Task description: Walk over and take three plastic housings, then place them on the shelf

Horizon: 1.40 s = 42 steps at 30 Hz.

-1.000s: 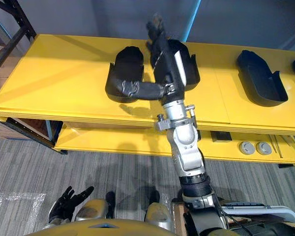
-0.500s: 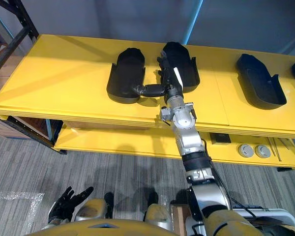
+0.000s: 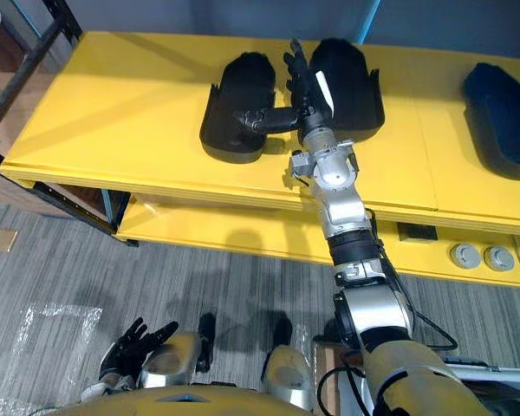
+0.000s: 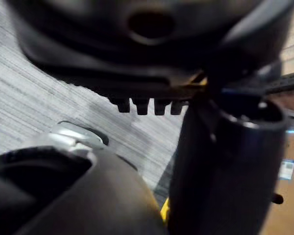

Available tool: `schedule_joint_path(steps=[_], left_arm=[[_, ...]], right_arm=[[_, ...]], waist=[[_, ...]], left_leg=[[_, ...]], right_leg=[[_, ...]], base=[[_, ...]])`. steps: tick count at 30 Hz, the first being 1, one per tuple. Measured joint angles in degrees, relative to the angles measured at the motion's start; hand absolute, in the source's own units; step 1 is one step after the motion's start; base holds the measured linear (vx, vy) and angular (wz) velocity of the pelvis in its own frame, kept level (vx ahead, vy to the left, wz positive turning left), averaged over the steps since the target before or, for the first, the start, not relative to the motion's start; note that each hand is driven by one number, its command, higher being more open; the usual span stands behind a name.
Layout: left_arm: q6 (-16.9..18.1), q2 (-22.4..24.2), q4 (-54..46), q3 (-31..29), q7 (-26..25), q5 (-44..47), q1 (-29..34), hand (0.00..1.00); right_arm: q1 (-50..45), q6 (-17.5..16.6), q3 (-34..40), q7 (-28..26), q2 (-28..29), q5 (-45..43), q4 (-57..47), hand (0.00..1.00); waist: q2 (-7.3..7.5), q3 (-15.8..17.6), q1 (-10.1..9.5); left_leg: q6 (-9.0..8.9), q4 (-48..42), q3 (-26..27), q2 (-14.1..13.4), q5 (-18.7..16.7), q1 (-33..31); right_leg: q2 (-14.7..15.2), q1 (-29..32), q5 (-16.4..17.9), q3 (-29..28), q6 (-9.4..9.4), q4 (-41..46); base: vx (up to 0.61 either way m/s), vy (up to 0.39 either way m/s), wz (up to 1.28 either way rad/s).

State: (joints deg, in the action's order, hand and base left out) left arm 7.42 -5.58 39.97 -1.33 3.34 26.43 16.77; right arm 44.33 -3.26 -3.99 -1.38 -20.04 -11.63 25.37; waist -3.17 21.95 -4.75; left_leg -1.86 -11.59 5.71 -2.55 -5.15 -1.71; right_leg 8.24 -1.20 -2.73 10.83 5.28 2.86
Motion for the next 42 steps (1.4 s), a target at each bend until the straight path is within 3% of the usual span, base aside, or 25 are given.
schedule_joint_path(steps=[12,22,31,38,42], left_arm=[[0.01,0.00,-0.16,0.84,-0.26,0.23,-0.72,1.00],[-0.16,0.02,-0.68,1.06,-0.19,0.42,-0.72,1.00],[-0.42,0.03,-1.28,1.32,-0.23,0.21,-0.72,1.00],[-0.42,-0.05,-1.50,1.56,-0.08,0.18,-0.76,1.00],[-0.26,-0.13,-1.82,2.05,0.06,0.08,-0.76,1.00]], right_arm=[[1.99,1.69,-1.24,0.42,0.04,1.34,0.86,1.00],[2.19,1.69,-3.95,-6.54,0.08,1.75,1.20,1.00],[2.27,1.79,-5.78,-7.04,1.38,1.81,1.19,1.00],[3.64,1.79,-6.76,-3.69,1.99,2.31,1.25,1.00],[3.94,0.69,-6.54,2.45,2.00,6.48,1.20,1.00]], waist=[[-1.01,1.38,-0.36],[-1.21,1.54,-0.73],[-1.27,1.62,-1.38],[-1.28,2.54,-1.31],[-1.27,2.68,-1.44]], left_leg=[[-0.07,0.96,-0.32,0.04,0.57,0.19],[-0.42,2.03,-0.93,-0.12,1.66,0.30],[-0.59,2.95,-1.46,-0.19,2.59,0.33],[-0.53,2.96,-1.48,-0.10,2.73,0.35],[-0.53,3.09,-1.51,-0.10,2.82,0.34]], right_leg=[[0.04,0.19,0.29,0.44,-0.37,0.41],[0.13,1.06,1.02,0.97,-0.95,2.15],[0.20,1.17,1.03,1.53,-1.01,2.31],[0.35,1.20,1.03,1.58,-1.00,2.51],[0.34,1.22,1.02,1.65,-1.00,2.45]], base=[[-0.01,-0.003,0.01],[-0.02,-0.009,0.03],[-0.02,-0.007,0.03],[0.00,0.000,0.00],[0.00,0.000,0.00]])
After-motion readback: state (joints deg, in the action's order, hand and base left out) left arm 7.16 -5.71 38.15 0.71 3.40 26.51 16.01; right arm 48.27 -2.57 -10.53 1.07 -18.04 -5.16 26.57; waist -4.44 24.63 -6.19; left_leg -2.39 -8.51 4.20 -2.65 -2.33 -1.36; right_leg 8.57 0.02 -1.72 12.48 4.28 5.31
